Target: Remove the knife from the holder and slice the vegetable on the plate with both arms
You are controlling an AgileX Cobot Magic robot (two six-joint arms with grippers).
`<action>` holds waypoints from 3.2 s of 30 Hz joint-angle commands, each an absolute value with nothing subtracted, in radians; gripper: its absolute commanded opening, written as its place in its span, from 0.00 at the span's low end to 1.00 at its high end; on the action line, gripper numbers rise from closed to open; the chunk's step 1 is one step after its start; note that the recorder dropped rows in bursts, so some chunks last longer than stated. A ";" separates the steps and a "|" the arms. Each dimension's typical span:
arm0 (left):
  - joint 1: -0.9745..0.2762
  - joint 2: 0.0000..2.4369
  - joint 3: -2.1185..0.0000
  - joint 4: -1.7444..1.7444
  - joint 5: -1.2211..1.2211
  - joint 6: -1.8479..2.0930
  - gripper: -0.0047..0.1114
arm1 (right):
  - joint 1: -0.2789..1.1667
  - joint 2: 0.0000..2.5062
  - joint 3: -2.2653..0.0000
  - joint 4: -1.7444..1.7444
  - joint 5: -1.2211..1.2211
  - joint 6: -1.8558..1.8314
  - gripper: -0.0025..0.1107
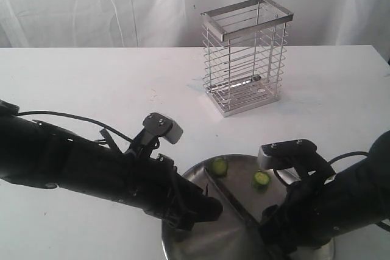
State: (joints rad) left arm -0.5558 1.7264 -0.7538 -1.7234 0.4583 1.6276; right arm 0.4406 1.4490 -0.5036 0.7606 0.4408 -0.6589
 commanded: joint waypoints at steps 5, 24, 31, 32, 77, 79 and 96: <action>-0.560 1.604 -0.758 -1.744 0.494 1.602 0.56 | 0.438 1.236 -0.500 0.792 0.460 -0.672 0.44; -0.560 1.244 -0.532 -1.744 0.593 1.592 0.04 | 0.438 0.326 -0.288 1.060 0.464 -0.731 0.02; -0.560 1.047 -0.479 -1.744 0.347 1.605 0.04 | 0.438 0.096 -0.240 1.060 0.379 -0.731 0.02; -0.560 1.033 -0.479 -1.744 0.337 1.605 0.04 | 0.438 0.078 -0.240 1.060 0.379 -0.731 0.02; -0.560 1.007 -0.479 -1.744 0.332 1.569 0.04 | 0.237 0.000 0.000 0.250 0.299 -0.076 0.02; -0.560 1.007 -0.479 -1.744 0.332 1.569 0.04 | 0.237 0.000 0.000 0.250 0.299 -0.076 0.02; -0.627 0.746 -0.427 -1.744 0.087 1.552 0.04 | 0.237 0.000 0.000 0.253 0.297 -0.076 0.02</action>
